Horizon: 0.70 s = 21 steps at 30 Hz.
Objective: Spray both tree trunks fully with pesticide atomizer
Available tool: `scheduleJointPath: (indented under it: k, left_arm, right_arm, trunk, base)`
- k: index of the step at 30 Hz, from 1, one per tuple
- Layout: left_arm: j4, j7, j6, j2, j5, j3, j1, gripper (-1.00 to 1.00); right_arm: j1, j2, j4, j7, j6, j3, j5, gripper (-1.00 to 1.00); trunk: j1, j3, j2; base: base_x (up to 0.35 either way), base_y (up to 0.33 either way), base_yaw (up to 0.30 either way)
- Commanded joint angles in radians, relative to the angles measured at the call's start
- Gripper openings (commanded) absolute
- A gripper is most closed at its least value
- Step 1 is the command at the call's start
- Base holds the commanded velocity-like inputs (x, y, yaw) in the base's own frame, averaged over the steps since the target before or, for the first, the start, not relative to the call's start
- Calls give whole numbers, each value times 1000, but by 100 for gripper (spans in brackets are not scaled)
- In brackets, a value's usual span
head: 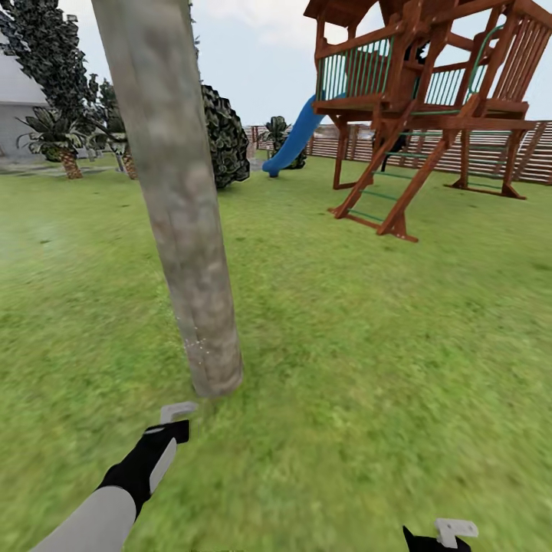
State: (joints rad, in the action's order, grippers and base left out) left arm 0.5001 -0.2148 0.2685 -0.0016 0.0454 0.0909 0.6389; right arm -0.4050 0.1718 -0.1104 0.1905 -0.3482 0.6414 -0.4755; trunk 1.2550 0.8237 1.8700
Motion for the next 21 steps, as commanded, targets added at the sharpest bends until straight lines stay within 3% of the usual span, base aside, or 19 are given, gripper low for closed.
scheduleJointPath:
  k: [1,21]
  left_arm:
    - [1,0,1,0,0,0,0,-100]
    - [2,0,1,0,-1,0,0,-100]
  right_arm:
    - [0,0,0,0,0,0,0,100]
    - [0,0,0,1,0,0,0,100]
  trunk:
    - [0,0,0]
    - [0,0,0]
  base:
    - [16,-31,241]
    - [24,-253,27]
